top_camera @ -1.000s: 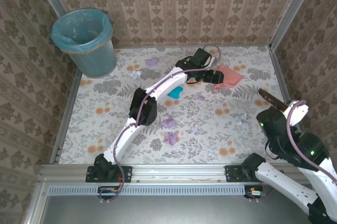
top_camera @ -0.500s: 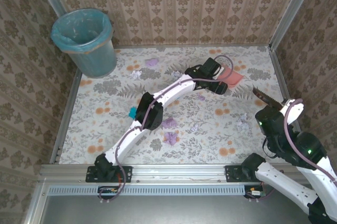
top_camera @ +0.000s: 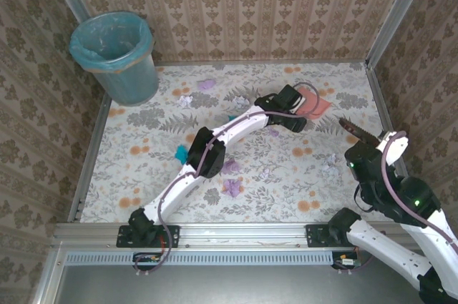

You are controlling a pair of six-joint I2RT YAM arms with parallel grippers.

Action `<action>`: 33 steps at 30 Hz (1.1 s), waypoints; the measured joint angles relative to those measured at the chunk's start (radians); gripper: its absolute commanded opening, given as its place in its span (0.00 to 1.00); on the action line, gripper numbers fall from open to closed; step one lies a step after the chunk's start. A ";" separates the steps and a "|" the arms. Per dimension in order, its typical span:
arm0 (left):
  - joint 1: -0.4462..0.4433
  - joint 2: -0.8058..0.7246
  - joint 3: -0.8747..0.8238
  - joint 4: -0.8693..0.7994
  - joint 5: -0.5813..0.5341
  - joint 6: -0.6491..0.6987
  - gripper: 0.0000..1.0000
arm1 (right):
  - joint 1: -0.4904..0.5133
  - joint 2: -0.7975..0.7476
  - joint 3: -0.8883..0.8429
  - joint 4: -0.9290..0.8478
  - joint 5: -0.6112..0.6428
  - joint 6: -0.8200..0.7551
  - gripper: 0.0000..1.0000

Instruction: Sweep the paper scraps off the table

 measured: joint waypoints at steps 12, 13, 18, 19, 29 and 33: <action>-0.032 0.003 0.000 0.039 -0.094 0.074 0.61 | 0.000 0.008 0.000 0.011 0.000 -0.018 0.00; -0.035 0.004 0.000 0.045 -0.103 0.079 0.60 | 0.000 0.010 0.000 0.012 0.000 -0.018 0.00; -0.039 0.004 0.000 0.052 -0.129 0.095 0.45 | 0.000 0.013 0.000 0.012 0.000 -0.018 0.00; -0.039 0.004 0.000 0.053 -0.130 0.097 0.43 | 0.000 0.013 0.000 0.012 0.000 -0.018 0.00; -0.039 0.003 -0.006 0.068 -0.140 0.096 0.20 | 0.000 0.013 0.000 0.014 0.000 -0.020 0.00; -0.040 -0.043 -0.088 0.099 -0.146 0.095 0.16 | 0.000 0.013 0.000 0.019 0.000 -0.021 0.00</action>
